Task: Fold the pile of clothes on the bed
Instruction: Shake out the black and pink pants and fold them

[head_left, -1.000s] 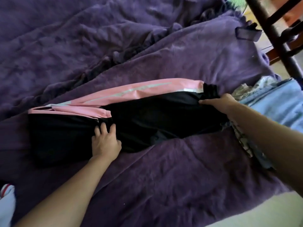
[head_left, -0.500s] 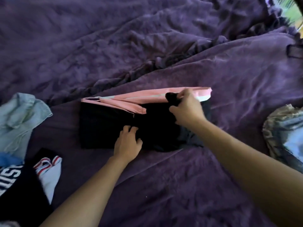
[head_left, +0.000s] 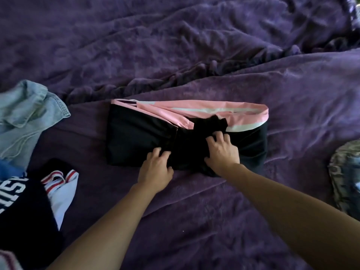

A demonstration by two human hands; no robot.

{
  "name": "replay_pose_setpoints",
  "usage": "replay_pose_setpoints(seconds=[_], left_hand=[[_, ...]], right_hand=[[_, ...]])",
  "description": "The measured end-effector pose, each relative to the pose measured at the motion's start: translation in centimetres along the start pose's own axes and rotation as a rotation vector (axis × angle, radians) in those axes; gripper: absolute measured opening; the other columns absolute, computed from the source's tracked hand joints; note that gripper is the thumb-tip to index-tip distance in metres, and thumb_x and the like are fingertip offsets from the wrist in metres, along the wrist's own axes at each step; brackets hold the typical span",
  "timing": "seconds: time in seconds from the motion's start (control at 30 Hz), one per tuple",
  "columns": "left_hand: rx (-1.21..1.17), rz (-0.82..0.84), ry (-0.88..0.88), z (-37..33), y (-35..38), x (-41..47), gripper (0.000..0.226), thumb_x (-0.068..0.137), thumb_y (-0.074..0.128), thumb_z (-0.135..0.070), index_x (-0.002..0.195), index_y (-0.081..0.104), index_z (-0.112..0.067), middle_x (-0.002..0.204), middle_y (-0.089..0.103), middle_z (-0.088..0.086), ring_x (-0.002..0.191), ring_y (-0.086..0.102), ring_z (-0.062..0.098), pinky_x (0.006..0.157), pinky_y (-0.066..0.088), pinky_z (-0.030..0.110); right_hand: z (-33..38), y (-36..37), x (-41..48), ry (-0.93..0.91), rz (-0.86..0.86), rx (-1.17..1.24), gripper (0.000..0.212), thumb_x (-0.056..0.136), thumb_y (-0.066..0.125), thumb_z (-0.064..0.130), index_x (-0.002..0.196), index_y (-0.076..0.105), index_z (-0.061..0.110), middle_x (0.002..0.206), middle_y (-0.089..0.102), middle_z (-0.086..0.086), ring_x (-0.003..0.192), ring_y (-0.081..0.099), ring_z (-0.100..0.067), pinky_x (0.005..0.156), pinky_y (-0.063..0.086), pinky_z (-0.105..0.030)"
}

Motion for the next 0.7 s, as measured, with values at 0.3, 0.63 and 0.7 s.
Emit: replay_pose_setpoints(seconds=[0.3,0.63,0.7], left_hand=[[-0.032,-0.153,0.109,-1.7,-1.5,0.4,0.048,0.092,0.054,-0.027,0.138,0.045,-0.019,0.14,0.04,0.008,0.121,0.044,0.028,0.095,0.043,0.04],[0.363,0.125,0.267,-7.9,6.0,3.0,0.062,0.099,0.037,-0.036,0.15,0.002,-0.037,0.16,-0.006,0.008,0.142,0.002,0.045,0.109,0.018,0.06],[0.429,0.147,0.285,-7.5,6.0,2.9,0.07,0.097,0.042,-0.031,0.15,-0.004,-0.036,0.159,-0.01,0.009,0.142,0.0,0.045,0.11,0.018,0.058]], right_hand=[[0.6,-3.0,-1.3,-0.1,-0.224,0.588,0.039,0.082,0.072,0.032,0.113,0.067,0.01,0.115,0.064,-0.007,0.11,0.056,-0.028,0.094,0.045,-0.035],[-17.2,-1.3,0.7,0.644,-0.232,0.952,0.046,0.076,0.075,0.041,0.11,0.064,0.011,0.092,0.065,0.0,0.088,0.064,-0.019,0.087,0.055,-0.044],[-17.1,-1.3,1.5,0.616,-0.156,1.051,0.033,0.079,0.073,0.036,0.098,0.067,0.009,0.075,0.062,-0.001,0.062,0.059,-0.013,0.064,0.058,-0.04]])
Point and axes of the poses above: each hand's wrist, its own x-axis towards the middle knuckle, its own y-axis out of the palm, z = x × y, the point moved 9 cm from there along x, towards the middle knuckle
